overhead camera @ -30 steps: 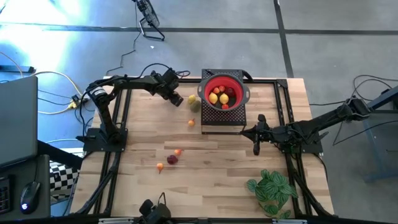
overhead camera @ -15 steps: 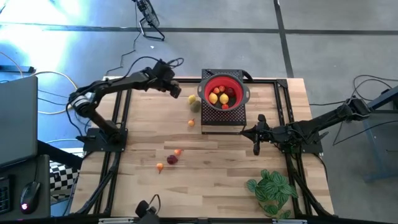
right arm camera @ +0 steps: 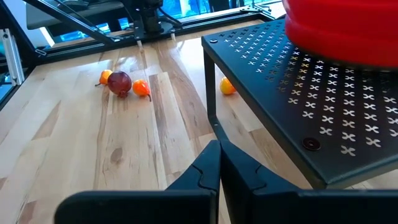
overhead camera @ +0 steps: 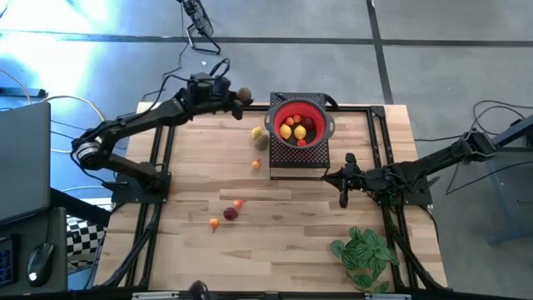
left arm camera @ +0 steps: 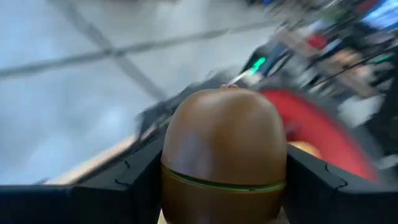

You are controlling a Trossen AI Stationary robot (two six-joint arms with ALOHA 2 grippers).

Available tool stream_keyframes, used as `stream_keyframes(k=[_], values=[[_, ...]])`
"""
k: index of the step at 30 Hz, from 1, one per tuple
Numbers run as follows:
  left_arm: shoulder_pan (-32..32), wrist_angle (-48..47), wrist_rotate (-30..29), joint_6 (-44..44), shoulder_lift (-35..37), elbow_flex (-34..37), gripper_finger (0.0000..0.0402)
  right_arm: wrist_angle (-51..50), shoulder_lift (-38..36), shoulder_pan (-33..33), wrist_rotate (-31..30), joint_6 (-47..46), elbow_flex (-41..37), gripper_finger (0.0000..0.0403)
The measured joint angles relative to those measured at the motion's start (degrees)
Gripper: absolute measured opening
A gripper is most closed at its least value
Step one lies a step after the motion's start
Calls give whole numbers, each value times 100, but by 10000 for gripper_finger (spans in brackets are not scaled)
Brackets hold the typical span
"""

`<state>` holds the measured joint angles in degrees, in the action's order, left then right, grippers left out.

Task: Pick & Place Fruit
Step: Put the left brown kiwi into the red strainer bowl on the shelf

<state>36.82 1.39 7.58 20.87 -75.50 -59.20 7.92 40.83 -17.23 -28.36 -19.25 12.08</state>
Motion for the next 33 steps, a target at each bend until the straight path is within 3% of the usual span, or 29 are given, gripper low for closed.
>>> stream_keyframes(k=[8,14,19,26,33], values=[[-972,1696,-44,21,-51,-224,242,0,-1,0,0,0,0,2],[-1504,1298,-408,-378,-115,-898,242,-2,-1,0,-2,0,0,2],[-1923,163,-926,-907,-435,-1751,241,-36,1,0,1,2,0,2],[-1992,-1235,-1205,-1082,-1498,-3308,241,-108,-1,0,0,1,2,2],[-1998,-1370,-1157,-1495,-2556,-4378,241,-183,-1,0,0,-31,2,2]])
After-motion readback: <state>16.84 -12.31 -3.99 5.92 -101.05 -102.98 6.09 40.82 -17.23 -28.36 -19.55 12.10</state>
